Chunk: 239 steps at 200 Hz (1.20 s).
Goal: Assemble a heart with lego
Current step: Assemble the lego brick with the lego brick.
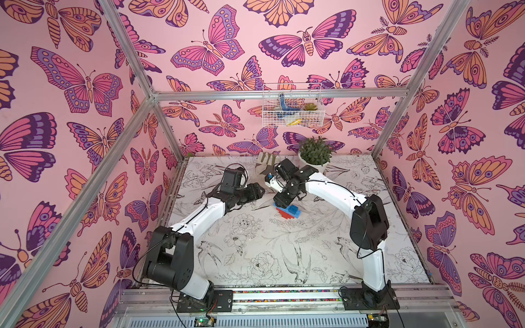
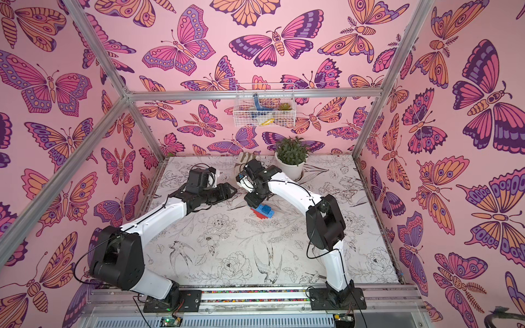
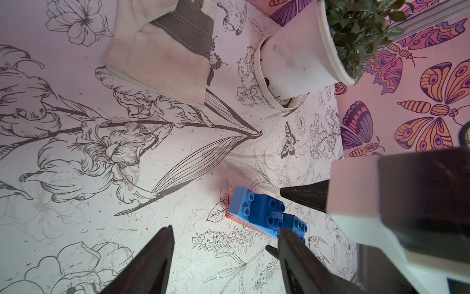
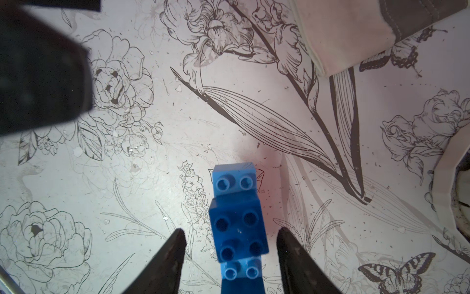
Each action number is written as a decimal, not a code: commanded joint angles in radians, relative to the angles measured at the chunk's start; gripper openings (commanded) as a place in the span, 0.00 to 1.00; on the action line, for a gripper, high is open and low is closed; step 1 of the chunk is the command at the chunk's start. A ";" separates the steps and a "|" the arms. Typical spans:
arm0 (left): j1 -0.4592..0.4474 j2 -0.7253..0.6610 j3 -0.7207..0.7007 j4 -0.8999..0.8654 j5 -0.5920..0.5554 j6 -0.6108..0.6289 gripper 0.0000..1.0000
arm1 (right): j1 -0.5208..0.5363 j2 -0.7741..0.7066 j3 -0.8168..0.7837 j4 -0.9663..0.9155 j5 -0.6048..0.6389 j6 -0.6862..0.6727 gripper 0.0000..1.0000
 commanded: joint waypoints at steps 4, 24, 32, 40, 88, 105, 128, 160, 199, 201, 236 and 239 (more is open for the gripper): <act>0.009 0.015 -0.017 0.014 0.022 -0.009 0.70 | 0.010 0.035 0.035 -0.037 0.017 -0.028 0.59; 0.010 0.014 -0.018 0.015 0.021 -0.008 0.70 | 0.009 0.037 0.037 -0.034 0.022 -0.028 0.52; 0.010 0.015 -0.019 0.016 0.022 -0.010 0.70 | 0.010 0.036 0.037 -0.032 0.022 -0.026 0.50; 0.010 0.016 -0.019 0.016 0.023 -0.009 0.70 | 0.010 0.035 0.038 -0.033 0.022 -0.026 0.48; 0.011 0.015 -0.022 0.019 0.025 -0.010 0.70 | 0.010 0.004 0.012 -0.009 0.017 -0.010 0.37; 0.011 0.014 -0.026 0.021 0.024 -0.011 0.70 | 0.009 -0.019 -0.020 0.023 0.021 0.006 0.35; 0.011 0.013 -0.028 0.023 0.029 -0.011 0.70 | 0.010 -0.045 -0.059 0.070 0.020 0.032 0.33; 0.013 0.008 -0.031 0.024 0.031 -0.013 0.70 | 0.010 -0.054 -0.090 0.093 0.017 0.032 0.32; 0.013 0.007 -0.033 0.025 0.034 -0.013 0.70 | 0.010 -0.082 -0.140 0.132 0.013 0.034 0.32; 0.013 0.007 -0.033 0.025 0.036 -0.014 0.70 | 0.009 -0.084 -0.143 0.133 0.014 0.032 0.32; 0.013 0.007 -0.036 0.027 0.034 -0.013 0.70 | 0.009 -0.090 -0.165 0.145 0.015 0.030 0.32; 0.014 0.006 -0.036 0.027 0.035 -0.013 0.70 | 0.010 -0.091 -0.170 0.147 0.015 0.030 0.32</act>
